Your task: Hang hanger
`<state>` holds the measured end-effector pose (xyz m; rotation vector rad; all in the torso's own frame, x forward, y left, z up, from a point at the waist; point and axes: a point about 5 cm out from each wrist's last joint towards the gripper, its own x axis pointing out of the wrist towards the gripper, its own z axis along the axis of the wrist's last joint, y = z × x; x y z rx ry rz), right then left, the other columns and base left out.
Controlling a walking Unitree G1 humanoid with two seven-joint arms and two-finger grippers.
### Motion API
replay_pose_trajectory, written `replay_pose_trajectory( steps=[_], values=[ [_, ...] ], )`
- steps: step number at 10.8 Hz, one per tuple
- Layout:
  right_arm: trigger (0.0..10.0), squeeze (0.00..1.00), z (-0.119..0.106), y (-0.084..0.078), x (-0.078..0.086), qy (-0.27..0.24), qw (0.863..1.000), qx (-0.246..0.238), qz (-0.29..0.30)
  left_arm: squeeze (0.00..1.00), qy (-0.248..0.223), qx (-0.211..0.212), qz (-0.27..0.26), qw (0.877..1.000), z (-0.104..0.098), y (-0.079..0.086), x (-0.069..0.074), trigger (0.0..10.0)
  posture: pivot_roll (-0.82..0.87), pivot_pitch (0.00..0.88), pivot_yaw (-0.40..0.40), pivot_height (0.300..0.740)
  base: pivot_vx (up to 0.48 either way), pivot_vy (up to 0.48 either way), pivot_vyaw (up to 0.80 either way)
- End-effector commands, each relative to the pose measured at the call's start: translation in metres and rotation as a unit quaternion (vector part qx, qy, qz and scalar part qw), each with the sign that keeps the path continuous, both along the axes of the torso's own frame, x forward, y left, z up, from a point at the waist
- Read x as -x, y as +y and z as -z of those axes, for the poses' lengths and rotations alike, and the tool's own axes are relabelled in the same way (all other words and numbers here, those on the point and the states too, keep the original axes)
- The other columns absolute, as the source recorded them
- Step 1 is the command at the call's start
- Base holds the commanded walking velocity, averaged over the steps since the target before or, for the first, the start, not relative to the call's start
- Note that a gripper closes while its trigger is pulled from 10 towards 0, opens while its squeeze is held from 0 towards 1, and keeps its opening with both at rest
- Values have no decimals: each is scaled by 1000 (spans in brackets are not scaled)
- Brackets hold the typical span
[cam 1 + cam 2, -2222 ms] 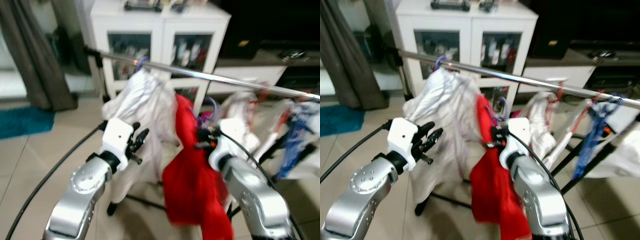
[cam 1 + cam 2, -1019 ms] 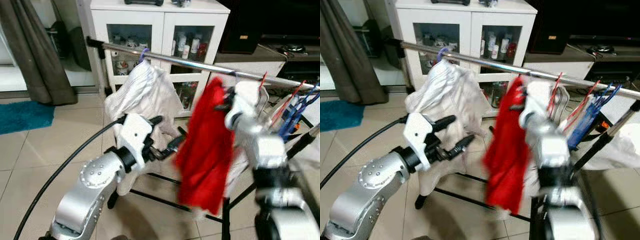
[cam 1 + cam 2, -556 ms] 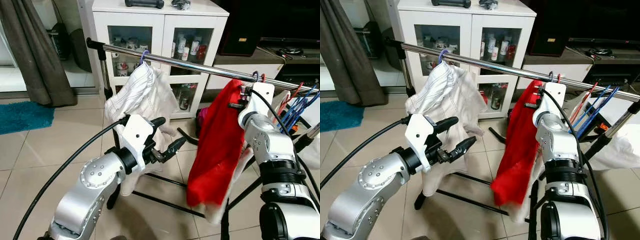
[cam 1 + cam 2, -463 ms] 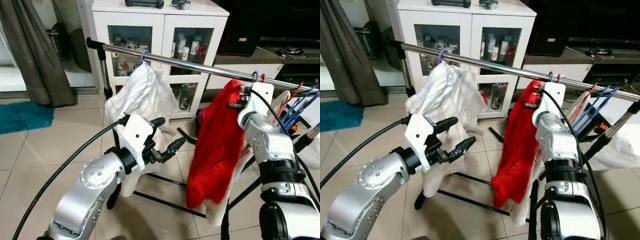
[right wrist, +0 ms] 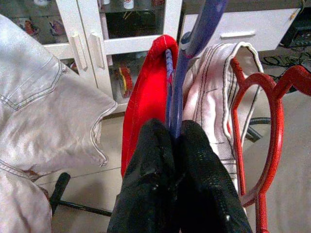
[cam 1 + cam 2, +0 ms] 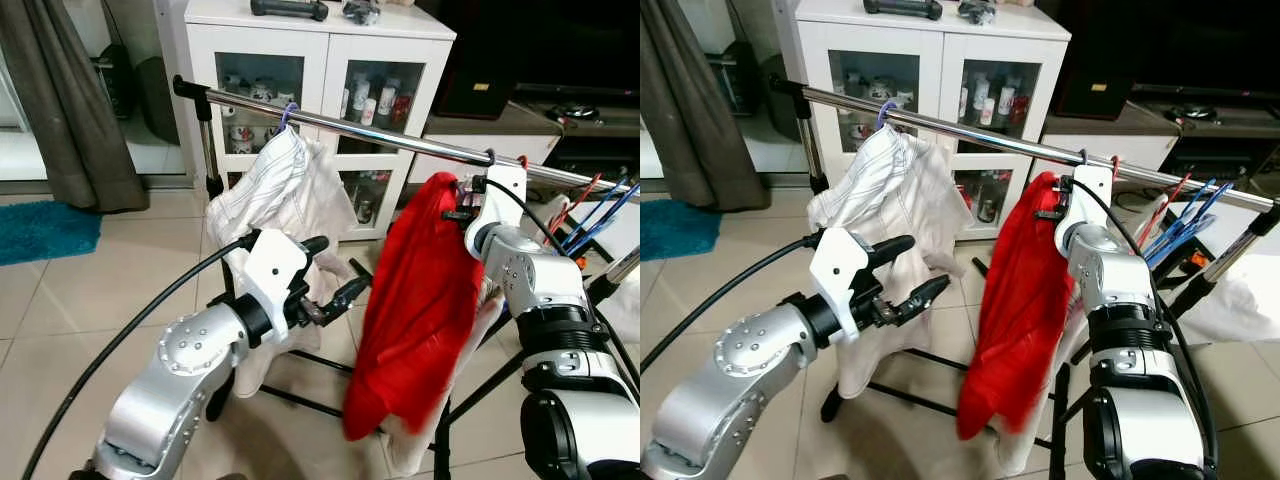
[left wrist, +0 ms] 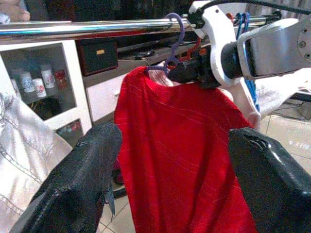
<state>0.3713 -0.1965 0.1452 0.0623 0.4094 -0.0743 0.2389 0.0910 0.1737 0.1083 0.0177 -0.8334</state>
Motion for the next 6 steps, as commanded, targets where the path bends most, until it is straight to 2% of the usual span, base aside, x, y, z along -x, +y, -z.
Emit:
replay_pose_trajectory(
  steps=[1,6],
  values=[
    [10000,0,16,0,3,44,999,-1,-2,0,3,-9,5,1000,1,-3,2,10000,50,2,-104,740,0,0,0],
    [10000,0,16,-18,-1,34,998,10,52,0,0,-13,3,1000,1,-3,1,10000,54,6,-98,740,0,0,0]
  ],
)
